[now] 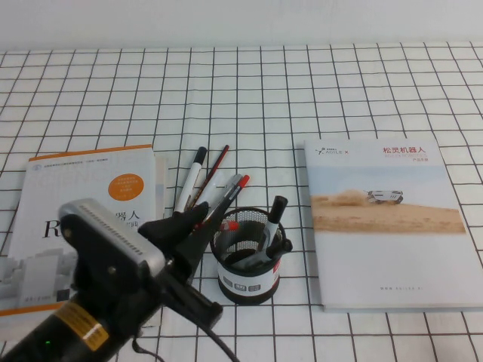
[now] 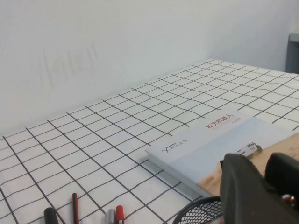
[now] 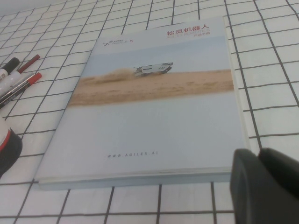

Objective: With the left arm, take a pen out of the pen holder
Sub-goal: 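Take a marker out of the pen holder and lay it on the table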

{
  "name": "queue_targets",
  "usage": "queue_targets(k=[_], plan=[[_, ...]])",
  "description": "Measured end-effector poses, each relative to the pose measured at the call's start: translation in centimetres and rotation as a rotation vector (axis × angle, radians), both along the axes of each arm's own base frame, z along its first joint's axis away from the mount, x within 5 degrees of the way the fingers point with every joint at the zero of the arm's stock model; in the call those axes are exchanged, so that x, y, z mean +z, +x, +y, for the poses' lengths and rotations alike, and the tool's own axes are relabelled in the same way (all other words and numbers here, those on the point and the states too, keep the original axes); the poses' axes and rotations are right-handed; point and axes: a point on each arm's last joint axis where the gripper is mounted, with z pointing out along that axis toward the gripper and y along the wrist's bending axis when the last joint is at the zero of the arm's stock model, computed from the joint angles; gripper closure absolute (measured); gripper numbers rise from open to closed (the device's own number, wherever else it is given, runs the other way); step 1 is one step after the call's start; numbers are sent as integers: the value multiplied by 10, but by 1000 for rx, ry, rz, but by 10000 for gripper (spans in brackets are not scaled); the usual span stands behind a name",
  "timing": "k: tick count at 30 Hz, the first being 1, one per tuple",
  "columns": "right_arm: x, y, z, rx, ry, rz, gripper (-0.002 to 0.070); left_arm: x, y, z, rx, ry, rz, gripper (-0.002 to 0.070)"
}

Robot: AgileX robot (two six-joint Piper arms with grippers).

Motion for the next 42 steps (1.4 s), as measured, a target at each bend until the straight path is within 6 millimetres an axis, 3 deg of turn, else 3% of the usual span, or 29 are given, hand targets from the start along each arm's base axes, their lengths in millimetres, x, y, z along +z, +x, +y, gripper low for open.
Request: queue_targets(k=[5,14,21,27,35,42], plan=[[0,0,0,0,0,0,689,28,-8,9,7,-33,67,612],[0,0,0,0,0,0,689,110,-10,-1,-87,6,191,612],[0,0,0,0,0,0,688,144,18,4,-27,81,298,612],[0,0,0,0,0,0,688,148,69,2,35,257,509,612],[0,0,0,0,0,0,689,119,137,-25,71,541,832,613],[0,0,0,0,0,0,689,95,185,-47,97,672,968,613]])
